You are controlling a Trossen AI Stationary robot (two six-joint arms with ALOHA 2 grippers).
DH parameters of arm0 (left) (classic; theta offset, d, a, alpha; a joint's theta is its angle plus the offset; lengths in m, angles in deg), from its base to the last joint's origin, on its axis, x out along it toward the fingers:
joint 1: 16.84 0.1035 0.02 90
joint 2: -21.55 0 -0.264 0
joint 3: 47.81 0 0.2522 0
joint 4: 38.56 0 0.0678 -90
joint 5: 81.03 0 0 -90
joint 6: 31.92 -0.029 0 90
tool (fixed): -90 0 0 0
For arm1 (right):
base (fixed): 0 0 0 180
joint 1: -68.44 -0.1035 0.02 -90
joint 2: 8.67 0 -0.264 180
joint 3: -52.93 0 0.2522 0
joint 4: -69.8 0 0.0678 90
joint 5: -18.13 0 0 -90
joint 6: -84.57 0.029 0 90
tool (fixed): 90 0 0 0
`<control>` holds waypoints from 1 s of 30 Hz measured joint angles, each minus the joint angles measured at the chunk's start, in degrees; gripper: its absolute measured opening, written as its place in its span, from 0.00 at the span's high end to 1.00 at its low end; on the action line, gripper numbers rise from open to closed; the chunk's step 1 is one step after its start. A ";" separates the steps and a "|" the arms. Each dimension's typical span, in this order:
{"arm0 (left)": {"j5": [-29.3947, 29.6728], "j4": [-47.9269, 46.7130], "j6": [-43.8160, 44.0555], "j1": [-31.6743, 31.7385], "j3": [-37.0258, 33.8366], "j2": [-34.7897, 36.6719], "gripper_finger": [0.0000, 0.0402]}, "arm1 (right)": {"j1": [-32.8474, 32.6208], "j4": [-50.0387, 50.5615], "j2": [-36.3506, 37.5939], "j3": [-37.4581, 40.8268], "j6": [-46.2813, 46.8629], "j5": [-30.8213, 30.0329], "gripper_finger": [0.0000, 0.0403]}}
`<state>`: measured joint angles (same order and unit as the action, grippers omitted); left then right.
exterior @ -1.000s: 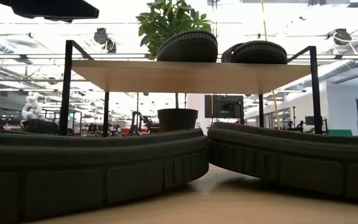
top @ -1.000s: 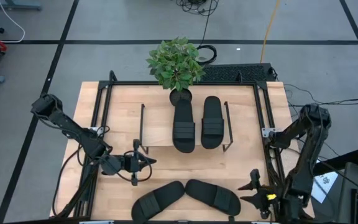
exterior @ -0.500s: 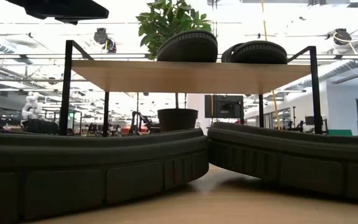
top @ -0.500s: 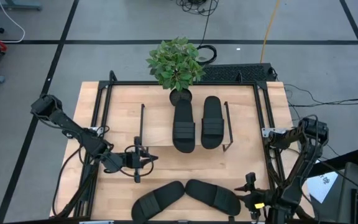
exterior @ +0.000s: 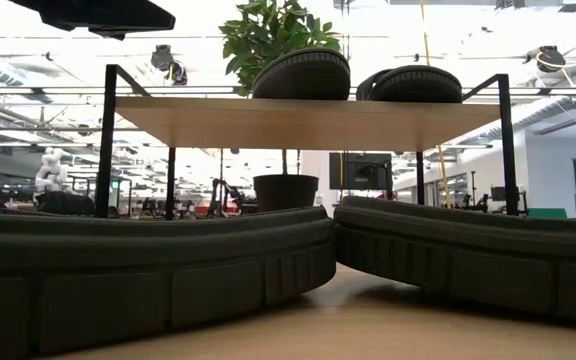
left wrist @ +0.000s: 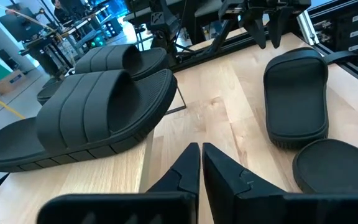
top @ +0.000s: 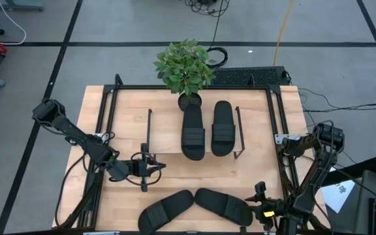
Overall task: Pick and place slides into the shelf
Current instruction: Put the black slide under the shelf
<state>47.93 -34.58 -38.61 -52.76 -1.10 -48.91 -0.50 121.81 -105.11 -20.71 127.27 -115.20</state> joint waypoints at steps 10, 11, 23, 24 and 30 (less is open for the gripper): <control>-0.02 0.01 0.45 0.00 0.00 0.00 1.00 | -0.02 -7.04 -0.02 2.19 -10.58 -1.92 0.60; -0.02 0.01 0.45 0.00 0.00 0.00 0.99 | -0.02 -8.64 -0.02 2.53 -12.60 -3.03 0.59; -0.04 0.04 1.26 0.00 0.00 0.00 0.94 | -0.33 -17.37 -0.29 8.75 -16.20 -5.78 0.57; -0.04 0.04 1.26 0.00 0.00 0.00 0.94 | -0.40 -17.67 -0.61 8.75 -17.40 -8.00 0.57; -0.04 0.09 1.53 0.00 0.00 0.00 0.94 | 0.34 -23.06 -5.15 8.66 -24.71 -6.26 0.58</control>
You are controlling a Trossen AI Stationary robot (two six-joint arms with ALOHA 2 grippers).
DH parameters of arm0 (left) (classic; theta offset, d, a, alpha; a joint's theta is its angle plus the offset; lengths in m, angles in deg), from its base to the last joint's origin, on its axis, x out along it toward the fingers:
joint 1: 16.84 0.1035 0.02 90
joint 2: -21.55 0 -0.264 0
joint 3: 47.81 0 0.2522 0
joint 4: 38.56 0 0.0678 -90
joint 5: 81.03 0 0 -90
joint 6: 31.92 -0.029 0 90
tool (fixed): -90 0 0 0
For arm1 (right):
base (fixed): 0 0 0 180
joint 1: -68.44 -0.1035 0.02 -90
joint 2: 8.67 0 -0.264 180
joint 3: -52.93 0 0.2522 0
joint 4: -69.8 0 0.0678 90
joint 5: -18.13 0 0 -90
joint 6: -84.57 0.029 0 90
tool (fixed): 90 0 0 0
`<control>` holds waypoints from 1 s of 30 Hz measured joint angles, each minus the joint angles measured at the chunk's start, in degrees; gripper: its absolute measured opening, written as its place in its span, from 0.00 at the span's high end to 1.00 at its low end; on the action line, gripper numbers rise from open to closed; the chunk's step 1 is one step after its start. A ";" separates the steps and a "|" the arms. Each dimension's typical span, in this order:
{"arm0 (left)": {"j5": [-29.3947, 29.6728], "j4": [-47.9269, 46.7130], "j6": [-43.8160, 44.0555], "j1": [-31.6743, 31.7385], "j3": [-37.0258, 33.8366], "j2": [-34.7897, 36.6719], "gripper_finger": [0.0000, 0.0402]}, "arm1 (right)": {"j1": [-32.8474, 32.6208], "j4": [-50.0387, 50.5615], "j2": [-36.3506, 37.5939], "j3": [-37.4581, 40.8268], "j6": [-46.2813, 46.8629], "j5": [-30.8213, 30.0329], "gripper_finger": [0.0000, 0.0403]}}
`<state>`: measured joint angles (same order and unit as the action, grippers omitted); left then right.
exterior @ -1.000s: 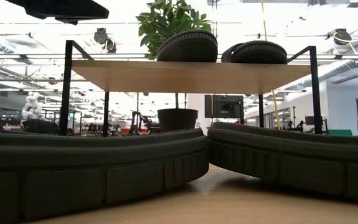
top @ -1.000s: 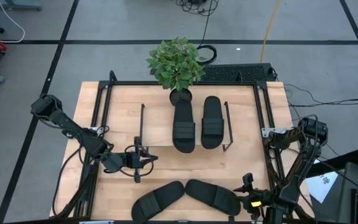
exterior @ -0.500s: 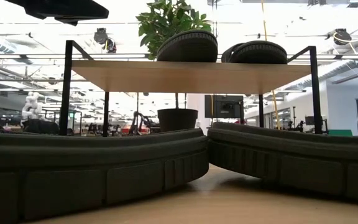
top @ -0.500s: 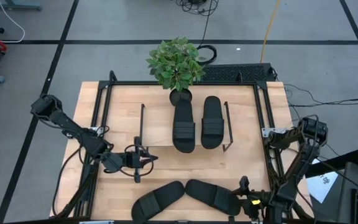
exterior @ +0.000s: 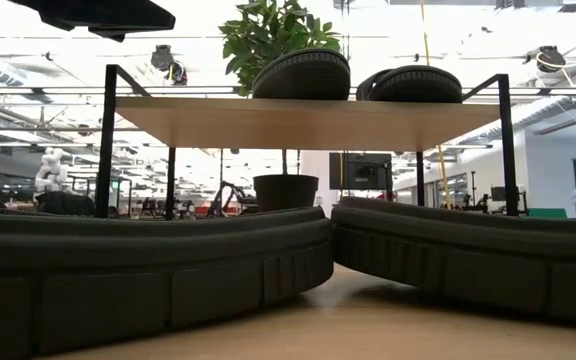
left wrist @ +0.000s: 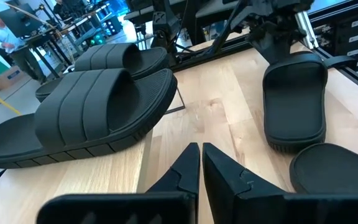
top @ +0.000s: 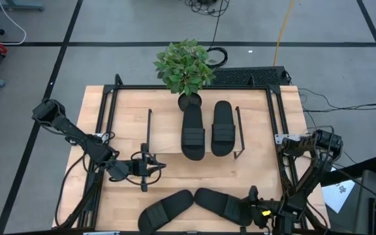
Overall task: Pick and place slides into the shelf
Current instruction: Put the black slide under the shelf
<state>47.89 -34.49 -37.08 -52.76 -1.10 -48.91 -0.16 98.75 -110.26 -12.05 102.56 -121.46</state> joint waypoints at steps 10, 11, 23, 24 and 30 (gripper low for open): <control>0.00 0.54 0.35 0.00 0.00 0.02 0.94 | -0.56 -4.16 -3.81 0.07 -2.03 -11.88 0.58; 0.00 0.52 0.39 0.00 0.00 0.02 0.94 | -0.49 -4.23 -3.77 0.07 -2.18 -12.67 0.58; -0.01 0.50 0.58 0.00 0.00 0.02 0.94 | 2.27 -4.84 -3.77 0.25 -0.82 -16.17 0.58; 0.00 0.49 0.58 0.00 0.00 0.02 0.94 | 2.71 -5.31 -3.77 0.52 -0.37 -16.16 0.58; -0.02 0.49 1.01 0.00 0.00 0.02 0.94 | 4.90 -12.12 -3.70 3.10 0.79 -12.80 0.75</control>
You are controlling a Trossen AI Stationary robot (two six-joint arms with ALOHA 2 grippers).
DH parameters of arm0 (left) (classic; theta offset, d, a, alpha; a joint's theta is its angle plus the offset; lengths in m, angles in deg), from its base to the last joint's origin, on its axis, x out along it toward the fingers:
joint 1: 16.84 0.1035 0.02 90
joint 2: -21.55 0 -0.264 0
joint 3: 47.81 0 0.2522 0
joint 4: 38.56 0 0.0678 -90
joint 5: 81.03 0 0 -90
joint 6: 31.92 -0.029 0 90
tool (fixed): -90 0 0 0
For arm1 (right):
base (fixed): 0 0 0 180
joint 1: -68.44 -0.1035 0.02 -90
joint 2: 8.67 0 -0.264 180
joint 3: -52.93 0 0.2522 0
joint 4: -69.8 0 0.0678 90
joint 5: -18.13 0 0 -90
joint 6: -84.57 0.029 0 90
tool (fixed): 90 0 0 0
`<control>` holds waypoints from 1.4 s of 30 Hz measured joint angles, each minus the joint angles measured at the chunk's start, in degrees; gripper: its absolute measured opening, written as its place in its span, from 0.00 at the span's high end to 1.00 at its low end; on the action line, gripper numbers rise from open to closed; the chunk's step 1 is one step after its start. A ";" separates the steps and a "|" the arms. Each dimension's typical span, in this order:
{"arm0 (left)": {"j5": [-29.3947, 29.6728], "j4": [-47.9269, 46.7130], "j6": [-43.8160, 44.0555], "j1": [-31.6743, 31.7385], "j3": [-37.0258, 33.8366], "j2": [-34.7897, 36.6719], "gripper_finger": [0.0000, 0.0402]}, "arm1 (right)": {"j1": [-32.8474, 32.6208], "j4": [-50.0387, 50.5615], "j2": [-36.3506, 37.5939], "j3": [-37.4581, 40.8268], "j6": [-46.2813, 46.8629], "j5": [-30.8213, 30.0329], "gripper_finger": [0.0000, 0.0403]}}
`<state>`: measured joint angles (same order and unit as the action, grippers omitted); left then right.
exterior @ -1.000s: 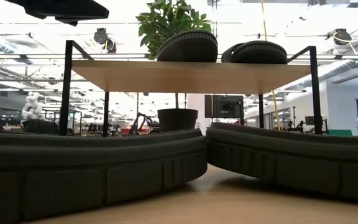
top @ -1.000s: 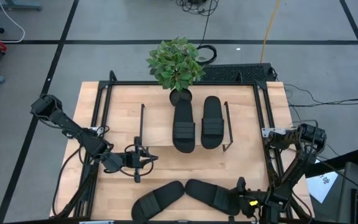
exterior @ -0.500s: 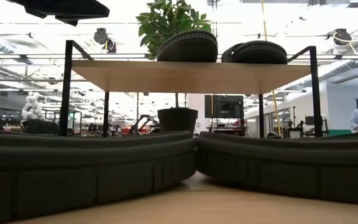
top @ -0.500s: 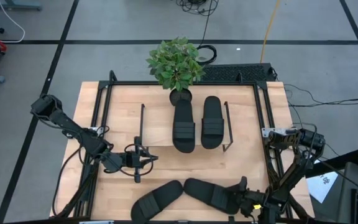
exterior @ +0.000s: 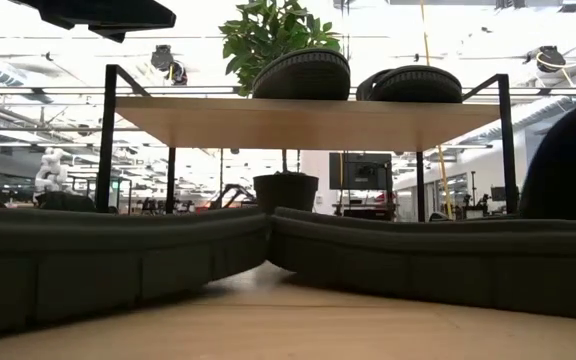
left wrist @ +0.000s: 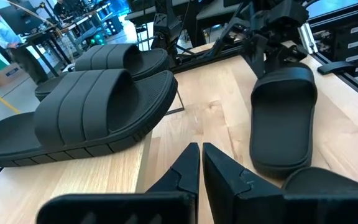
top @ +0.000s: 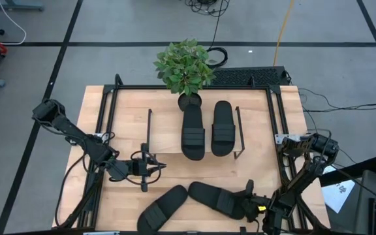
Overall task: Pick and place slides into the shelf
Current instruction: Put the black slide under the shelf
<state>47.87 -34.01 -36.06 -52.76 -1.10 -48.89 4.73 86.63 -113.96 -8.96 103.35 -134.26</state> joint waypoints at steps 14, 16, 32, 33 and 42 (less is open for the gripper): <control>-0.02 -0.03 0.20 0.00 0.00 0.00 0.94 | -0.17 -1.22 0.04 -3.06 -1.93 -8.50 0.99; -0.02 -0.01 0.20 0.00 0.00 0.00 0.94 | 0.06 -0.62 0.04 -3.27 -1.96 -10.46 0.99; -0.02 -0.01 -0.02 -0.02 0.00 0.00 0.94 | 3.76 26.77 1.92 -9.09 19.62 -9.12 1.00; -0.02 -0.02 -0.01 0.00 0.00 0.00 0.94 | 4.57 29.47 1.94 -9.38 23.19 -7.59 1.00; -0.02 -0.14 -0.29 0.00 0.00 0.00 0.94 | 10.19 33.72 1.92 -9.39 30.37 -4.98 1.00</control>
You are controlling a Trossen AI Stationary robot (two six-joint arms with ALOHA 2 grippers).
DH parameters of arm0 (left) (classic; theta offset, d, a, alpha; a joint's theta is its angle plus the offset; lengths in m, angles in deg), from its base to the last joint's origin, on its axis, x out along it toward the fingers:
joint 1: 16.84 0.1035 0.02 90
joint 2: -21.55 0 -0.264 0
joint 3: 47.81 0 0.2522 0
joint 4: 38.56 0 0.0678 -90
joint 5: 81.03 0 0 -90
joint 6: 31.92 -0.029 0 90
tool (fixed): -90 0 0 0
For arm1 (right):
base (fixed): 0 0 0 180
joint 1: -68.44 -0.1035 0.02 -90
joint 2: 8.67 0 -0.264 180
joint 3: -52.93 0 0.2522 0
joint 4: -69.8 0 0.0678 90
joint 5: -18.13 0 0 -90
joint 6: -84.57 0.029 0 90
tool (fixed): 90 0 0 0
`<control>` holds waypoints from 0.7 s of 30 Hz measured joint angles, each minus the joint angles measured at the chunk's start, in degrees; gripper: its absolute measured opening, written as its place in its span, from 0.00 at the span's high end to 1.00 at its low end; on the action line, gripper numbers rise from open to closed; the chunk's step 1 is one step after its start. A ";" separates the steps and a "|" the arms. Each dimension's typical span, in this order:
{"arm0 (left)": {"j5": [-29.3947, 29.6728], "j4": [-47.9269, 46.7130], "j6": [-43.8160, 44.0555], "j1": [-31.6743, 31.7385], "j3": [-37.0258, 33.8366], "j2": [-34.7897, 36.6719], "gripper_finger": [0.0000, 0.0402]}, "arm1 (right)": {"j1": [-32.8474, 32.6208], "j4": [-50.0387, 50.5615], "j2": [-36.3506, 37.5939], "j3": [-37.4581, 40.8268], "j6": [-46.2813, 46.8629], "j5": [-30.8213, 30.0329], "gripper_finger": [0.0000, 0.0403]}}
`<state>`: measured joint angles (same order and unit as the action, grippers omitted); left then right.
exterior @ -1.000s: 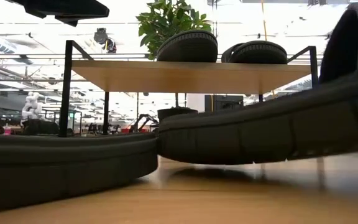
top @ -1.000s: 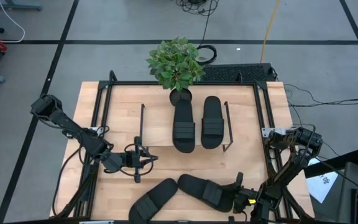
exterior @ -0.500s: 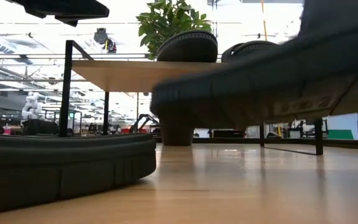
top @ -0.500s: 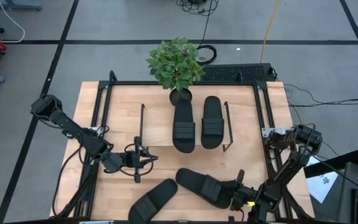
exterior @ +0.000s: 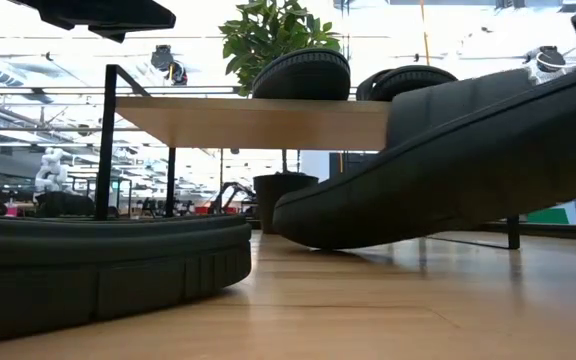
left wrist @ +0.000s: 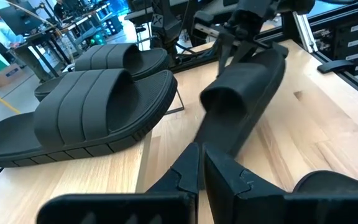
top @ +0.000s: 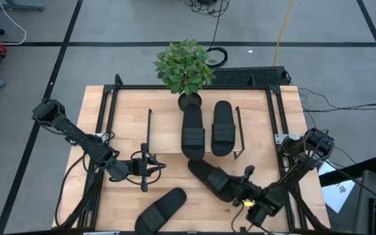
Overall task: Pick and place slides into the shelf
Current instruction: Put the black slide under the shelf
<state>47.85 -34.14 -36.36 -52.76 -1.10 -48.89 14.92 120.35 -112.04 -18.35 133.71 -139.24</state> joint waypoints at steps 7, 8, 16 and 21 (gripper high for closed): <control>0.00 0.02 -0.34 0.00 0.00 0.00 0.94 | 3.05 6.71 0.00 0.00 6.95 1.20 1.00; 0.00 0.02 -0.34 0.00 0.00 0.00 0.94 | 3.36 7.88 0.00 0.00 8.10 1.46 1.00; 0.00 0.11 -0.29 0.00 0.00 0.00 0.94 | 4.60 8.92 0.00 0.00 8.61 5.93 0.98; 0.00 0.14 -0.61 0.00 0.00 0.00 0.94 | 3.53 4.38 0.00 0.02 4.14 11.94 0.96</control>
<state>47.85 -34.00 -36.96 -52.76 -1.10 -48.89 18.44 124.73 -112.04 -18.33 137.86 -127.30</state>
